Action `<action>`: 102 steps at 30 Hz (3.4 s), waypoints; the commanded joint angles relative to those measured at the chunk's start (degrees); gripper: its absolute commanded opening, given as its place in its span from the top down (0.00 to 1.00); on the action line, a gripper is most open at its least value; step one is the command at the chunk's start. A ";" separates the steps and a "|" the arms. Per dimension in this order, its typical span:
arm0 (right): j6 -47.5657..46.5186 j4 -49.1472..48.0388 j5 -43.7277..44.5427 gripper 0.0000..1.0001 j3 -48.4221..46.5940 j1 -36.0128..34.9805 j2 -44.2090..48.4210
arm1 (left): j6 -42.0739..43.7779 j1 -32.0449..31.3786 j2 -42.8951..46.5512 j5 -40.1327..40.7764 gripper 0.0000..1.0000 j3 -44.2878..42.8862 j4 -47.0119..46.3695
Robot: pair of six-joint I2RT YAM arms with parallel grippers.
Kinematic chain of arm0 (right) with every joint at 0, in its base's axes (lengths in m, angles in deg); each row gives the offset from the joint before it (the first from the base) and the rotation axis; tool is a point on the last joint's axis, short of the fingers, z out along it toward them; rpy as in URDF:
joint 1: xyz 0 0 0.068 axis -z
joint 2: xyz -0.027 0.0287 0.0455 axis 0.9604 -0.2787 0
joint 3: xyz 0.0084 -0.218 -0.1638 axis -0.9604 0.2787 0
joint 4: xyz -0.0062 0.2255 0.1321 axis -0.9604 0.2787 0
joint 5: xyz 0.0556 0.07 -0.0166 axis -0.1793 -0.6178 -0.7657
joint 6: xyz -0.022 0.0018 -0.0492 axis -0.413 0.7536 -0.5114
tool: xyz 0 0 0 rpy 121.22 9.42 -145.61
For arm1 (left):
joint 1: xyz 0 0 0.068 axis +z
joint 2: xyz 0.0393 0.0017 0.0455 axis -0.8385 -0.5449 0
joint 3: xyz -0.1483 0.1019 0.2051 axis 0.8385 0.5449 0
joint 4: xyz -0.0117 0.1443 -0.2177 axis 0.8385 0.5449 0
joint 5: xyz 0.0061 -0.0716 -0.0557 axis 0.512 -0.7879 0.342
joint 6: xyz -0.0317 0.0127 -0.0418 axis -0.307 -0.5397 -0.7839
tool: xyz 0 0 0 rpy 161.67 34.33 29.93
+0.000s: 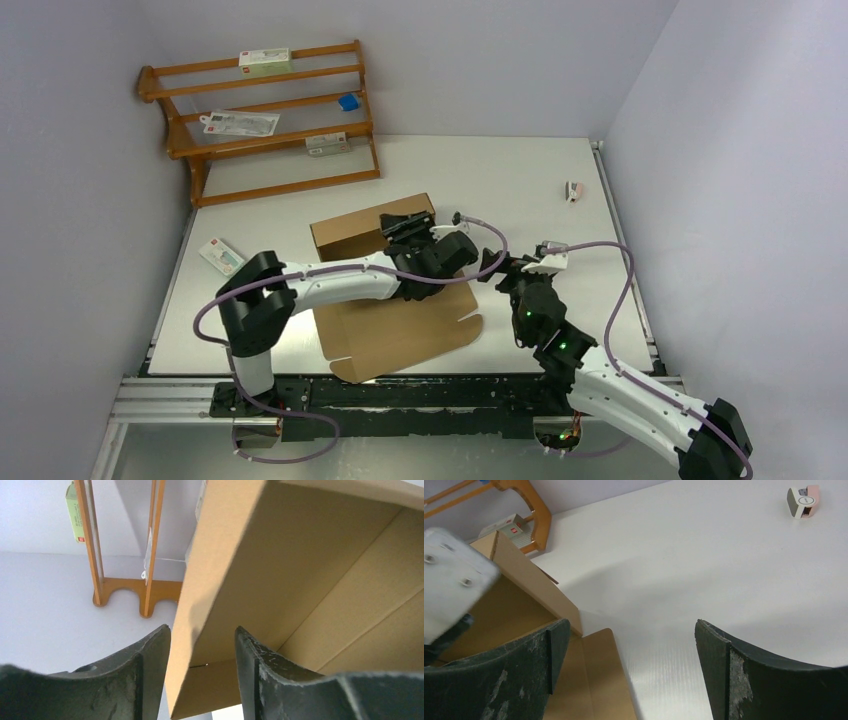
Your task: Fold the paper box
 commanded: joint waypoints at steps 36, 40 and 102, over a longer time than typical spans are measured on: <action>-5.04 22.12 -23.05 0.01 -28.84 0.43 2.45 | -29.00 29.69 -4.87 -43.51 0.94 -24.76 31.40; -6.02 23.63 -26.03 0.01 -31.39 0.42 1.56 | -31.87 39.30 -3.29 -59.11 0.95 -22.08 31.53; -3.93 77.19 -19.67 0.21 -96.46 -11.06 -61.15 | -30.74 47.28 32.38 -56.33 0.04 14.96 7.67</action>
